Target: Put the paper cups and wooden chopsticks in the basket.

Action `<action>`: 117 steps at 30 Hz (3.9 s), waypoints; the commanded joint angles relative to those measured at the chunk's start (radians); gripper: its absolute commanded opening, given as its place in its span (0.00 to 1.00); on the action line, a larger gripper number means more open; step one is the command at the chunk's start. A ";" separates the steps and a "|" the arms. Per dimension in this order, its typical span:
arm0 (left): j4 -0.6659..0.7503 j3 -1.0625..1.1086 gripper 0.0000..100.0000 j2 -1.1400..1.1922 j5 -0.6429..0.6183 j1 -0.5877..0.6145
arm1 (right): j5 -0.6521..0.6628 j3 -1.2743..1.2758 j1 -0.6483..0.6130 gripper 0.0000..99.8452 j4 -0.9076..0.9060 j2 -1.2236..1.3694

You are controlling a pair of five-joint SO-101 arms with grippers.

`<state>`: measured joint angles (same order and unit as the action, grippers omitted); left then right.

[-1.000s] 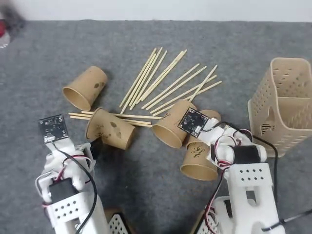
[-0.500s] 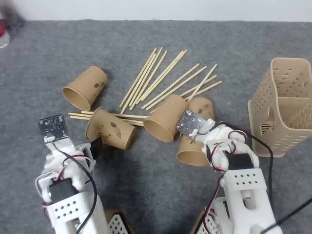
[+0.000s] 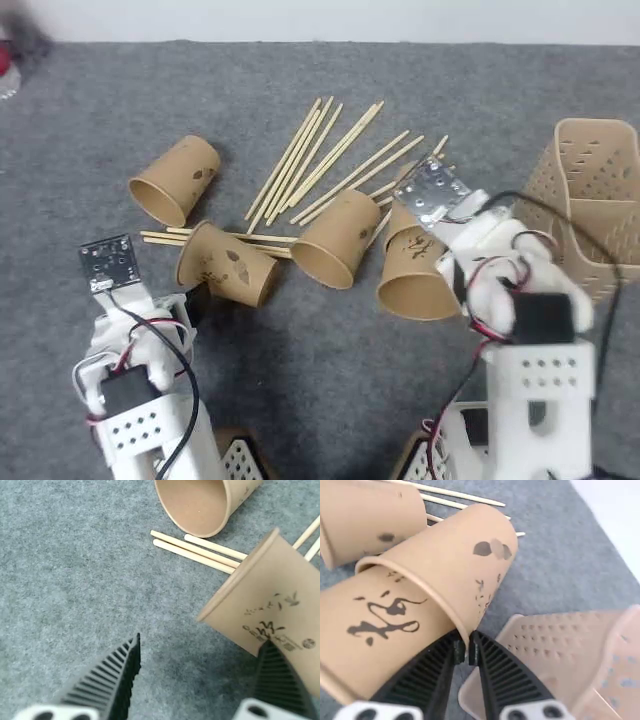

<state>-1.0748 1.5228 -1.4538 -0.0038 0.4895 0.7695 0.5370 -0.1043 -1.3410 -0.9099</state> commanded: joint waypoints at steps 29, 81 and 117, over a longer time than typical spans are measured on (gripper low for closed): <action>0.060 0.041 0.36 -0.009 -0.003 -0.078 | -0.525 -0.822 0.685 0.01 -0.463 0.409; 0.060 0.045 0.36 -0.011 -0.003 -0.097 | -0.411 -0.238 -0.022 0.07 -0.262 0.329; 0.081 0.061 0.35 -0.011 -0.003 -0.097 | -0.272 -0.017 -0.283 0.05 -0.143 0.734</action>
<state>-1.0119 1.5904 -1.4538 -0.0038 0.3974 0.4335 0.5278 -0.4388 -1.4454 -0.1765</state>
